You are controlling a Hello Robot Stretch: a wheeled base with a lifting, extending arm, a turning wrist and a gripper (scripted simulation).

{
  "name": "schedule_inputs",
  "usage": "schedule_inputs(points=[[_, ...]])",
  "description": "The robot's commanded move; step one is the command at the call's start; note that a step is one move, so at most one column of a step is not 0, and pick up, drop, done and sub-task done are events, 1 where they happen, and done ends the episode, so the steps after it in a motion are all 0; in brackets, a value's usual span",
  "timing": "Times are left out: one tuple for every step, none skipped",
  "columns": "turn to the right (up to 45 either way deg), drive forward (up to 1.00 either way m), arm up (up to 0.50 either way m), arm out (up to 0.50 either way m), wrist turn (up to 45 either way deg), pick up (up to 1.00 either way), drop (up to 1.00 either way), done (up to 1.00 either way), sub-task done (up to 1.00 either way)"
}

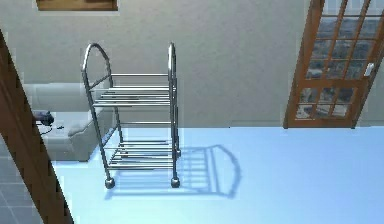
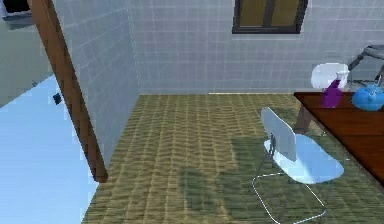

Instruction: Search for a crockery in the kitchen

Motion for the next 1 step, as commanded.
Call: schedule_inputs(points=[[-45.0,0.00,0.00,0.00,0.0,0.00,0.00,0.00,0.00]])
